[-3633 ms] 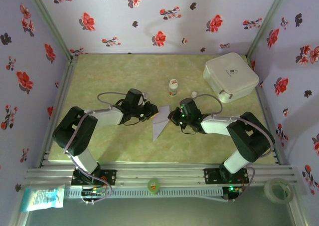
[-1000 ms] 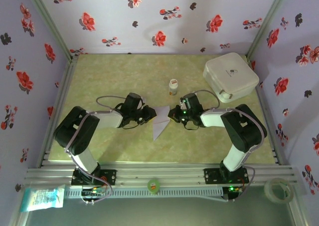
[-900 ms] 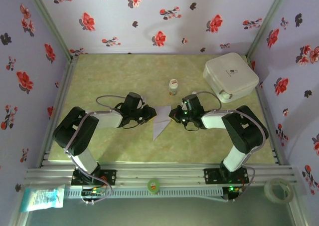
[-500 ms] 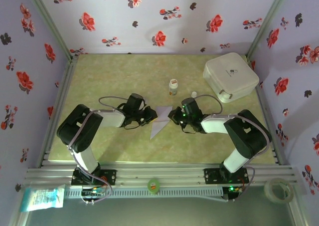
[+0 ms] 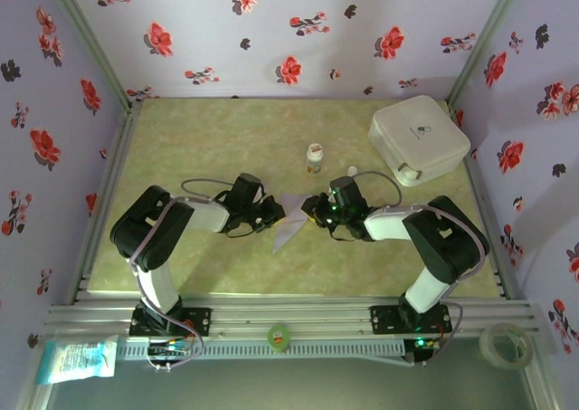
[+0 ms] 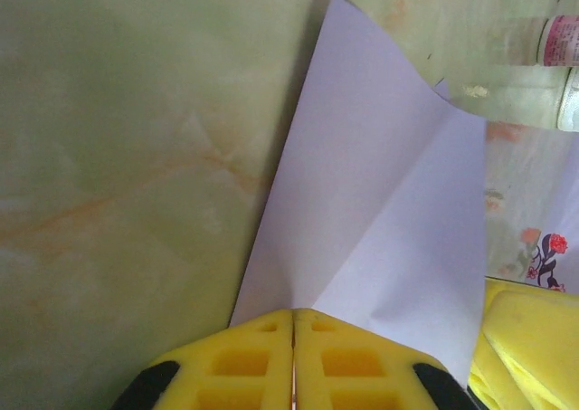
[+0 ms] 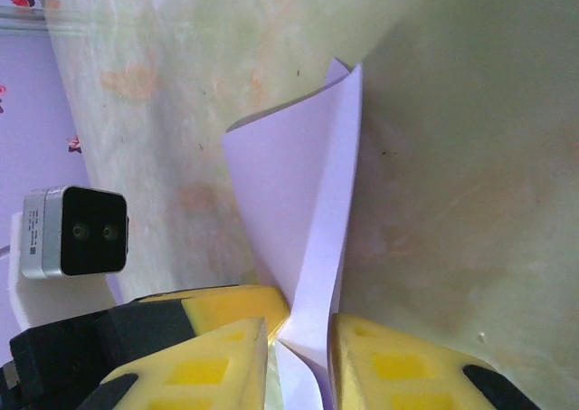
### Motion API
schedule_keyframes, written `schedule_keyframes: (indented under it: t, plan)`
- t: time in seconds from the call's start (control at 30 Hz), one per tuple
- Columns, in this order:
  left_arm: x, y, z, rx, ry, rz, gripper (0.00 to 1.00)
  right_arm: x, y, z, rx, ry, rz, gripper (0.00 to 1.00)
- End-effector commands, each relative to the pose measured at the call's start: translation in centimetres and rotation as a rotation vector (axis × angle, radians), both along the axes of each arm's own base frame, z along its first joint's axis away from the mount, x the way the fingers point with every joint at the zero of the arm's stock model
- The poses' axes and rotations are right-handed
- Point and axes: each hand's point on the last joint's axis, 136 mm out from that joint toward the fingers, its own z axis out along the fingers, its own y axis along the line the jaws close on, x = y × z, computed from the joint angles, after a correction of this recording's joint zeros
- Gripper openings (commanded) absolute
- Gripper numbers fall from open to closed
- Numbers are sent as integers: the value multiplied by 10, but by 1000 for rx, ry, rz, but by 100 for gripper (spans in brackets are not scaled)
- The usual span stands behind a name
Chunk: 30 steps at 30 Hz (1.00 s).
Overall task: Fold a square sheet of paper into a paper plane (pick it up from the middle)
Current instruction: Fold the wing for the fifth time at the center of the table.
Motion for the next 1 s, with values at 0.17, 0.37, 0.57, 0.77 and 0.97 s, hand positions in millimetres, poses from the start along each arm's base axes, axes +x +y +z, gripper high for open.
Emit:
schedule_keyframes:
  t: [0.17,0.37,0.57,0.77,0.97]
  plan:
    - [-8,6,-20,31,37,10,8,3,3,-3,24,-10,63,27]
    - [-8,7,-19,27,32,12,8,3,1,-7,-16,-16,94,26]
    - [-7,8,-17,24,25,15,8,4,-2,-9,-56,-18,122,17]
    - [0,4,2,-2,-38,0,11,4,-4,-3,-59,-22,113,8]
    - [7,0,35,-40,-150,-20,27,6,-5,10,-27,-29,61,5]
